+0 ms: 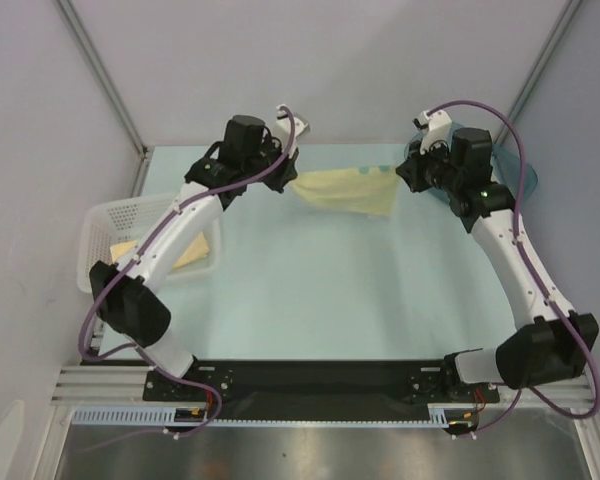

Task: Fold and stack the towels
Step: Fold the towel

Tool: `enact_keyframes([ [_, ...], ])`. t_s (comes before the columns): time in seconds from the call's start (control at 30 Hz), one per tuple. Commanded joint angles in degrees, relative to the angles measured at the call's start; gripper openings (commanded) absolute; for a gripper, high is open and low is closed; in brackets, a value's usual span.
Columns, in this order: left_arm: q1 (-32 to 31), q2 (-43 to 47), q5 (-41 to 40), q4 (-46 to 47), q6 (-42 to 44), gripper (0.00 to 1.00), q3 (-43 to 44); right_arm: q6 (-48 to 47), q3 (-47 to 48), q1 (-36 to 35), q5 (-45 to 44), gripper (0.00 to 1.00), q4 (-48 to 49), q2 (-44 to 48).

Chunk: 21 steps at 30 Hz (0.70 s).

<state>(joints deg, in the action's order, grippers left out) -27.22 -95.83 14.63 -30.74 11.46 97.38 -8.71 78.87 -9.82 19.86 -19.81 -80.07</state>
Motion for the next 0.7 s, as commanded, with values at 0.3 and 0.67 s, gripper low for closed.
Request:
enact_keyframes([
  [0.3, -6.5, 17.5, 0.7, -6.7, -5.9, 0.0, -12.3, 6.0, -10.7, -3.9, -3.3, 0.0, -8.4, 19.6],
  [0.67, 0.9, -14.4, 5.4, -1.8, -2.8, 0.0, -5.6, 6.8, -16.2, -3.5, 0.1, 0.0, 10.8, -6.7],
])
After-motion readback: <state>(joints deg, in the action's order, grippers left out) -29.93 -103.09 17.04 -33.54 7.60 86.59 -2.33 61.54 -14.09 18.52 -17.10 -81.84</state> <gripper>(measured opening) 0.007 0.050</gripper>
